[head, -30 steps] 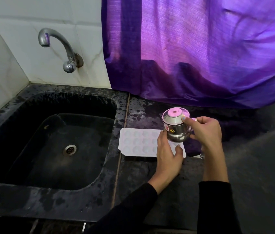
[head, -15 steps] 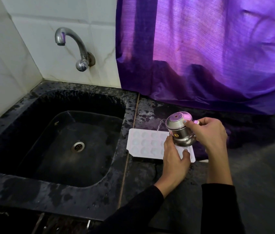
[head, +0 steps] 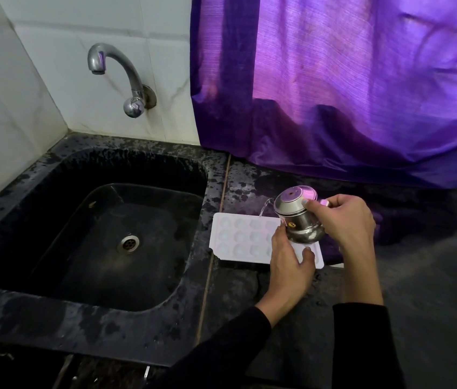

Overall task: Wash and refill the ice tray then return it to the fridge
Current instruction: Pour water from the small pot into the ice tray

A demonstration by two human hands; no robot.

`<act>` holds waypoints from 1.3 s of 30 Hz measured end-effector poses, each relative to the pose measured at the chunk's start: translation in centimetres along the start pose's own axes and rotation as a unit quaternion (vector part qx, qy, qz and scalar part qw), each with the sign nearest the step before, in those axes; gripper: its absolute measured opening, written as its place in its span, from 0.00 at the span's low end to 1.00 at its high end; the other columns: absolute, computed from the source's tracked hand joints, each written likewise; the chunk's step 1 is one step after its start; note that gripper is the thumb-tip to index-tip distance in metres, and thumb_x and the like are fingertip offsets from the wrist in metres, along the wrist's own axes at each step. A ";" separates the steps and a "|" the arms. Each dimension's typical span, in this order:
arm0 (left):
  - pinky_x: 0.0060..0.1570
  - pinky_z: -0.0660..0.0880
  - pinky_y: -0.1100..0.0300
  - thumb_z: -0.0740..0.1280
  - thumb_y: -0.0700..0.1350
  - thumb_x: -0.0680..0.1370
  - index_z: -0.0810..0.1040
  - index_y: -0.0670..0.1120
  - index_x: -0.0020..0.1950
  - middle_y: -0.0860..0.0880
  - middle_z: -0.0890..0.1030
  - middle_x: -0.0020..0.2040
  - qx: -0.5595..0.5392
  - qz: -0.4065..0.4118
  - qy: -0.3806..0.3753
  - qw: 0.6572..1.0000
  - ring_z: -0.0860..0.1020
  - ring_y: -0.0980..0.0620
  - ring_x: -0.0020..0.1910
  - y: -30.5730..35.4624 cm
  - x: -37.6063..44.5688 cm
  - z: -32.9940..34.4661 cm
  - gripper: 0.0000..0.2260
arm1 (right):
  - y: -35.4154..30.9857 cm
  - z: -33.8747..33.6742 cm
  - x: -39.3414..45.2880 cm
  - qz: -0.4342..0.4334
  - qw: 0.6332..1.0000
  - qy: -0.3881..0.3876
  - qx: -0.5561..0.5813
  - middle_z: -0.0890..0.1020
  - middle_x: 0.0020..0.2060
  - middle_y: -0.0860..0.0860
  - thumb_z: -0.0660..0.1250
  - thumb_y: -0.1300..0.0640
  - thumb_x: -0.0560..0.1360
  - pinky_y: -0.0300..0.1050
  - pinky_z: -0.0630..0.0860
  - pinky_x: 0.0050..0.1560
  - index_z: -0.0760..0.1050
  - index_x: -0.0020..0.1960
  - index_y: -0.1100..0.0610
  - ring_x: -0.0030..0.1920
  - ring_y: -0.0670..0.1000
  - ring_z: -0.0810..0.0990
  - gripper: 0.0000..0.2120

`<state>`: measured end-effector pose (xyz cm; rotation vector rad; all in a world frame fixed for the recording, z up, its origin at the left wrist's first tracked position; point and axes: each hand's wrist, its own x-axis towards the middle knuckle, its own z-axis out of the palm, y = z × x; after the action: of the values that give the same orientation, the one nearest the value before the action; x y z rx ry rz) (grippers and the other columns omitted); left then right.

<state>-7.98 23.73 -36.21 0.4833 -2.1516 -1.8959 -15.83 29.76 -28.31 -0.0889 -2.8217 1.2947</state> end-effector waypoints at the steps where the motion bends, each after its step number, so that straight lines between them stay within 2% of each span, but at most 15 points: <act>1: 0.68 0.66 0.56 0.64 0.40 0.75 0.59 0.49 0.75 0.51 0.67 0.69 0.000 0.002 -0.001 1.000 0.66 0.55 0.68 0.0 0.0 0.0 0.29 | 0.0 0.0 0.0 0.001 1.000 0.000 -0.001 0.83 0.36 0.50 0.72 0.41 0.66 0.51 0.77 0.48 0.77 0.36 0.53 0.43 0.55 0.81 0.15; 8: 0.68 0.65 0.56 0.64 0.40 0.75 0.59 0.48 0.74 0.51 0.66 0.69 0.006 0.008 -0.001 1.000 0.66 0.55 0.69 0.1 -0.1 0.0 0.29 | 0.1 -0.2 -0.2 0.006 1.000 -0.003 0.009 0.83 0.35 0.50 0.73 0.41 0.65 0.52 0.78 0.49 0.77 0.36 0.52 0.43 0.54 0.82 0.15; 13: 0.66 0.65 0.60 0.63 0.39 0.75 0.59 0.48 0.74 0.57 0.64 0.65 0.010 0.027 0.015 0.999 0.65 0.57 0.67 0.4 -0.4 -0.3 0.28 | 0.4 -0.4 0.0 0.033 0.995 -0.022 0.087 0.83 0.29 0.49 0.73 0.39 0.57 0.59 0.80 0.49 0.79 0.32 0.53 0.40 0.54 0.83 0.18; 15: 0.67 0.64 0.60 0.63 0.39 0.75 0.58 0.48 0.74 0.56 0.64 0.68 0.010 0.036 0.026 0.999 0.64 0.56 0.68 0.4 -0.4 -0.4 0.29 | 0.4 -0.5 0.1 0.044 0.992 -0.028 0.119 0.83 0.28 0.49 0.74 0.39 0.56 0.60 0.81 0.49 0.79 0.31 0.51 0.40 0.54 0.84 0.17; 17: 0.68 0.61 0.64 0.64 0.38 0.75 0.57 0.46 0.75 0.54 0.63 0.71 0.016 0.043 0.037 0.998 0.62 0.56 0.70 0.5 -0.4 -0.5 0.29 | 0.3 -0.6 0.1 0.044 0.989 -0.033 0.136 0.83 0.28 0.50 0.76 0.42 0.58 0.60 0.81 0.49 0.78 0.30 0.53 0.40 0.55 0.84 0.15; 19: 0.70 0.57 0.64 0.64 0.38 0.76 0.56 0.45 0.76 0.52 0.60 0.74 0.025 0.049 0.044 0.998 0.59 0.56 0.73 0.4 -0.4 -0.7 0.30 | 0.1 -0.5 0.1 0.038 0.989 -0.036 0.142 0.83 0.28 0.50 0.77 0.44 0.59 0.61 0.81 0.49 0.78 0.29 0.54 0.40 0.55 0.85 0.15; 21: 0.72 0.56 0.60 0.63 0.39 0.76 0.54 0.45 0.76 0.51 0.58 0.76 0.031 0.050 0.045 0.997 0.57 0.55 0.74 0.4 -0.4 -1.0 0.31 | -0.3 -0.3 0.0 0.028 0.989 -0.038 0.137 0.83 0.28 0.50 0.76 0.42 0.58 0.60 0.81 0.49 0.78 0.29 0.53 0.40 0.55 0.84 0.15; 23: 0.71 0.56 0.63 0.64 0.39 0.76 0.54 0.45 0.76 0.51 0.59 0.75 0.028 0.046 0.045 0.998 0.57 0.58 0.73 0.3 -0.4 -1.3 0.31 | -0.7 0.1 -0.1 0.015 0.992 -0.037 0.115 0.82 0.28 0.49 0.74 0.39 0.56 0.59 0.81 0.49 0.78 0.31 0.53 0.39 0.54 0.84 0.17; 25: 0.69 0.56 0.66 0.64 0.39 0.76 0.54 0.45 0.76 0.52 0.60 0.75 0.024 0.039 0.047 0.998 0.58 0.60 0.71 0.4 -0.3 -1.5 0.31 | -1.2 0.5 -0.3 -0.001 0.996 -0.034 0.079 0.82 0.29 0.49 0.73 0.39 0.58 0.59 0.80 0.49 0.79 0.33 0.54 0.39 0.54 0.83 0.18; 31: 0.71 0.58 0.62 0.64 0.40 0.76 0.54 0.45 0.77 0.51 0.61 0.74 0.016 0.018 0.043 0.999 0.60 0.56 0.73 0.2 -0.3 -1.8 0.31 | -1.7 1.3 -0.4 -0.020 0.999 -0.025 0.018 0.83 0.34 0.50 0.73 0.39 0.63 0.53 0.78 0.49 0.78 0.35 0.53 0.42 0.55 0.83 0.17; 35: 0.69 0.58 0.66 0.64 0.39 0.76 0.55 0.45 0.76 0.52 0.63 0.72 0.013 0.010 0.035 0.999 0.61 0.58 0.71 0.1 -0.3 -1.9 0.31 | -1.7 1.4 -0.4 -0.022 0.999 -0.026 -0.004 0.83 0.36 0.50 0.73 0.39 0.64 0.50 0.76 0.48 0.77 0.35 0.53 0.45 0.55 0.81 0.17; 39: 0.64 0.57 0.70 0.64 0.39 0.77 0.55 0.46 0.76 0.55 0.63 0.69 0.012 0.004 0.026 1.000 0.61 0.64 0.66 0.0 -0.4 -1.9 0.30 | -1.7 1.4 -0.5 -0.024 0.999 -0.026 -0.013 0.83 0.37 0.51 0.73 0.39 0.65 0.48 0.74 0.47 0.77 0.35 0.53 0.45 0.56 0.81 0.17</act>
<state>-6.89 22.12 -35.92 0.5228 -2.1428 -1.8340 -15.49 27.57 -27.88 0.0124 -2.8646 1.2690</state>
